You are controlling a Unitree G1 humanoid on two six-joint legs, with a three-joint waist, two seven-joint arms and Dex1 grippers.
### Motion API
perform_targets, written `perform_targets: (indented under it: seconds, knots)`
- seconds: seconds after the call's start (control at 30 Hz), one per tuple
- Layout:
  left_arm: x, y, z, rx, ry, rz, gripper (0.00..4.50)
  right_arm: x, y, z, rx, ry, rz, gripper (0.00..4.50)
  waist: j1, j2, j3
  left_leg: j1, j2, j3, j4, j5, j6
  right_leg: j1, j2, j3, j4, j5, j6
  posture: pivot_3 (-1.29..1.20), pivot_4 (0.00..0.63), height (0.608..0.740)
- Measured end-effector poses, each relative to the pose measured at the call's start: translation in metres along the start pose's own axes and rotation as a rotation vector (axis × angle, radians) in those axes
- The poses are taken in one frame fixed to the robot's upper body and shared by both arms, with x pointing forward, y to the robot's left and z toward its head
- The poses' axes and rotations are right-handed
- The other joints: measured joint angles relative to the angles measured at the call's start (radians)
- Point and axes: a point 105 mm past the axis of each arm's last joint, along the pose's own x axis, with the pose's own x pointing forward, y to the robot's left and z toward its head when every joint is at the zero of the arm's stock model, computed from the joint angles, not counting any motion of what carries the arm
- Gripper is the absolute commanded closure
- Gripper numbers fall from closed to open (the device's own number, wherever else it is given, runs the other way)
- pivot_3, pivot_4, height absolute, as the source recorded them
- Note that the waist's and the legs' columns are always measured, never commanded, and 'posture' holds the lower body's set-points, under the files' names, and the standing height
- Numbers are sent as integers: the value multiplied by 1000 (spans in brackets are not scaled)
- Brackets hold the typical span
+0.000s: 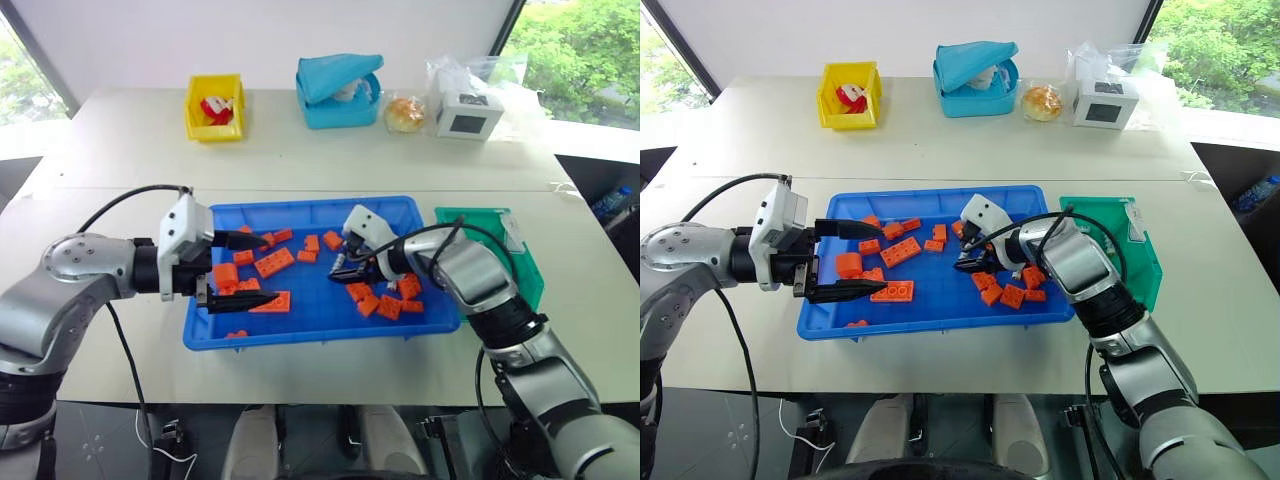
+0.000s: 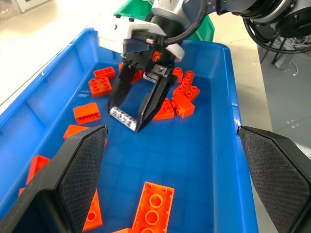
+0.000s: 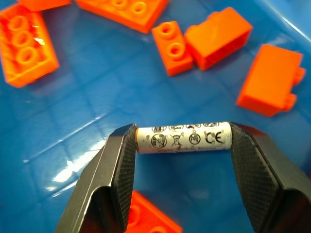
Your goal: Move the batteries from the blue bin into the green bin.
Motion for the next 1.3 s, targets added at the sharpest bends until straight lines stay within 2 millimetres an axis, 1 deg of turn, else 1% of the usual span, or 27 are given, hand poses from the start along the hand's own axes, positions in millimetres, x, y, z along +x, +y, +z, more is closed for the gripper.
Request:
perform_targets:
  seconds: [0.1,0.17,0.23,0.27,0.3,0.33,0.37,0.4,0.43,0.47,0.5,0.53,0.57,0.6,0.67,0.73,0.83,0.87,0.9,0.97,1.03,1.13,1.2,1.27,1.3]
  knots:
    - [0,1,-1,0,0,4,0,-30,-7,16,24,-66,-36,2255,2,0,0,0,0,0,0,0,0,0,0,0,0,0,0,0,150,736]
    - [0,1,-1,-4,-5,5,0,-58,-18,25,44,-109,-91,2255,5,0,0,0,0,0,0,0,0,0,-1,0,-1,-1,-2,0,150,736]
    - [0,3,-1,-4,-9,8,0,-95,-34,31,62,-150,-186,2255,6,0,0,-1,-1,0,0,0,0,0,-1,0,-2,-2,-3,0,150,736]
    - [0,3,-1,-1,-11,8,0,-117,-43,31,75,-164,-252,2255,6,-1,0,-1,-1,0,0,0,0,0,-1,0,-2,-2,-3,0,150,736]
    - [0,3,-1,1,-13,8,0,-132,-49,31,84,-169,-298,2255,5,-1,0,-1,-1,0,0,0,0,0,-1,0,-3,-2,-3,0,150,736]
    - [0,4,-1,1,-14,9,0,-150,-56,28,94,-169,-358,2255,3,-1,0,-1,-1,0,-1,0,0,0,-1,0,-3,-2,-3,0,150,736]
    - [0,4,-1,2,-16,9,0,-153,-57,27,95,-167,-367,2255,3,-1,0,-1,0,0,-1,0,0,0,-1,0,-3,-2,-3,0,150,736]
    - [0,5,-2,-4,-16,14,0,-165,-60,26,104,-177,-405,2255,-5,-1,0,1,0,0,-2,-1,1,0,1,1,-3,-2,-3,0,150,736]
    - [3,5,2,14,-31,-3,0,-172,-63,11,131,-146,-430,2255,-3,-1,0,1,0,-1,-2,-1,1,0,1,0,-2,-2,-3,0,150,736]
    - [5,5,3,18,-36,-14,0,-180,-67,-6,178,-119,-467,1764,2,-1,0,0,0,-1,-2,-1,1,0,1,0,-2,-2,-3,0,150,736]
    - [6,6,1,10,-36,-19,0,-185,-70,-18,221,-110,-495,1215,4,-1,0,0,0,0,-2,-1,1,0,0,0,-2,-2,-3,0,150,736]
    - [7,7,0,5,-33,-19,0,-187,-71,-24,243,-106,-504,798,3,-1,0,0,-1,0,-2,-1,1,0,0,0,-2,-2,-3,0,150,736]
    - [8,9,0,2,-38,-23,0,-187,-69,-29,252,-99,-509,260,3,-1,0,0,-1,0,-1,-1,1,0,0,1,-2,-2,-2,0,150,736]
    - [10,9,1,5,-43,-29,0,-186,-68,-33,251,-89,-512,74,1,-1,0,0,-1,0,-1,-1,1,0,0,1,-2,-2,-2,0,150,736]
    - [13,9,3,16,-45,-47,0,-182,-66,-35,222,-74,-509,74,-4,0,1,0,-1,1,-1,-1,1,0,0,2,-2,-2,-2,0,150,736]
    - [14,10,5,23,-45,-50,0,-182,-65,-30,177,-66,-502,74,-6,0,1,1,-1,1,-1,-1,1,0,0,2,-2,-2,-2,0,150,736]
    - [14,12,7,33,-45,-48,0,-184,-62,-4,60,-100,-468,74,-6,0,1,1,0,0,-1,-1,1,-1,1,2,-2,-2,-2,0,150,736]
    - [14,12,7,32,-45,-48,0,-182,-59,9,-19,-107,-433,74,-6,0,1,1,0,0,-1,-1,1,-1,1,2,-2,-2,-2,0,150,736]
    - [14,12,7,32,-45,-49,0,-179,-56,16,-62,-114,-409,74,-5,0,1,1,0,0,-2,-1,1,-1,1,2,-2,-2,-2,0,150,736]
    - [14,12,7,32,-44,-48,0,-167,-47,29,-179,-103,-326,74,-5,0,1,0,0,0,-2,-1,1,-1,1,2,-2,-2,-2,0,150,736]
    - [14,12,7,32,-44,-48,0,-148,-37,32,-316,-48,-223,74,-3,-1,1,0,0,0,-2,-1,1,-1,1,2,-2,-3,-2,0,150,736]
    - [13,12,6,32,-42,-46,0,-118,-26,27,-514,62,-65,875,-3,0,1,0,-1,1,-1,-1,1,-1,0,2,-2,-3,-2,0,150,736]
    - [13,12,7,32,-41,-44,0,-102,-19,21,-662,134,42,1871,-3,-1,1,0,-1,1,-1,-1,1,-1,0,2,-2,-3,-2,0,150,736]
    - [12,12,6,31,-39,-37,0,-90,-18,16,-764,191,128,1871,-2,-1,1,0,-1,1,-1,-1,1,-1,0,2,-2,-2,-2,0,150,736]
    - [12,11,5,29,-38,-33,0,-85,-20,17,-810,213,154,1871,-2,-1,1,0,-1,1,-1,-1,1,-1,0,2,-2,-2,-2,0,150,736]
